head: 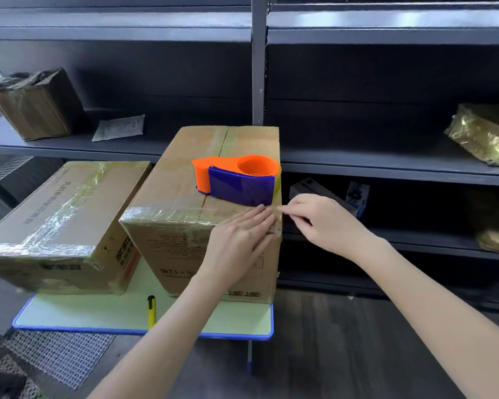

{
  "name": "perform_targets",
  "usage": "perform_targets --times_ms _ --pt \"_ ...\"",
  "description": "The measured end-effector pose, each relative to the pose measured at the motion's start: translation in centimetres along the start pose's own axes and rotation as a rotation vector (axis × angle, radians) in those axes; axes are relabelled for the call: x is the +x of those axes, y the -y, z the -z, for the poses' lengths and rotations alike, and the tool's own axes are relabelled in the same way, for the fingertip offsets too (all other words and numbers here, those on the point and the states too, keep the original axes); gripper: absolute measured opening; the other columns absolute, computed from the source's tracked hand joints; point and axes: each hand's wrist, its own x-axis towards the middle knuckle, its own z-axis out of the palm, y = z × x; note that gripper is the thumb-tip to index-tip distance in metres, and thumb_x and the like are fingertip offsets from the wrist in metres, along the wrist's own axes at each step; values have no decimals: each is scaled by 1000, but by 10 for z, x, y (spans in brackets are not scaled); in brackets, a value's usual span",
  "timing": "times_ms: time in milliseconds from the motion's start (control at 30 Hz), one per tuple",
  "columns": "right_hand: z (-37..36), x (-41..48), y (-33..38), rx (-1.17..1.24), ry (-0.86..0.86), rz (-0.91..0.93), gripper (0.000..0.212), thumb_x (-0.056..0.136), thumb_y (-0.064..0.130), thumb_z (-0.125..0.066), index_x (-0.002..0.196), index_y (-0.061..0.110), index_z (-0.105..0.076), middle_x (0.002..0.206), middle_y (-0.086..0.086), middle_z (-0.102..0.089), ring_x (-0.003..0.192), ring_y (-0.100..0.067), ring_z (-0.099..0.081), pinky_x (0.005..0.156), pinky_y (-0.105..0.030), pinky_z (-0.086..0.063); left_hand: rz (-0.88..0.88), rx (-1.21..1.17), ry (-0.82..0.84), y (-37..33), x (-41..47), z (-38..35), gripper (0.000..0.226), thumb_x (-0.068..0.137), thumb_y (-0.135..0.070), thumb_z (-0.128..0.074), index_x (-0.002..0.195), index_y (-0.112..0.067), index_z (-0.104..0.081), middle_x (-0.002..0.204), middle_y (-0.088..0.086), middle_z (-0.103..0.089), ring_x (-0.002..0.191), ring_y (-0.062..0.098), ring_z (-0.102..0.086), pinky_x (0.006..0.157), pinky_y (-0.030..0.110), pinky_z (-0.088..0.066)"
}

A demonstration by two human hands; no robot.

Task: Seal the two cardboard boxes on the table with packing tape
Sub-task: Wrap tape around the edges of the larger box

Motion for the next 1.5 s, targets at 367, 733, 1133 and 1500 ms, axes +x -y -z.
perform_targets --times_ms 367,733,1133,1500 --pt "-8 5 -4 -50 200 3 53 92 27 -56 141 13 -39 110 -6 -59 103 -20 -54 89 -32 -43 42 -150 145 5 10 10 32 87 -13 -65 119 -10 -64 127 1 -59 123 10 -49 104 29 -41" --pt "-1 16 5 -134 179 31 41 87 35 -62 120 11 -60 98 -7 -65 95 -24 -58 82 -31 -46 -16 -65 72 1 3 2 33 81 -12 -66 115 -8 -68 122 5 -63 118 16 -57 102 30 -43" --pt "10 36 13 -146 344 -59 41 75 36 -72 53 21 -41 59 3 -46 69 -22 -51 62 -31 -44 -52 -17 27 -1 4 -5 38 79 -26 -73 109 -3 -70 116 8 -66 111 22 -61 94 39 -51" --pt "6 28 26 -237 230 -167 41 83 32 -59 51 23 -35 53 6 -36 54 -15 -36 45 -24 -22 -59 -124 7 5 7 -7 29 76 -14 -76 103 -4 -72 110 9 -68 105 22 -64 90 38 -54"
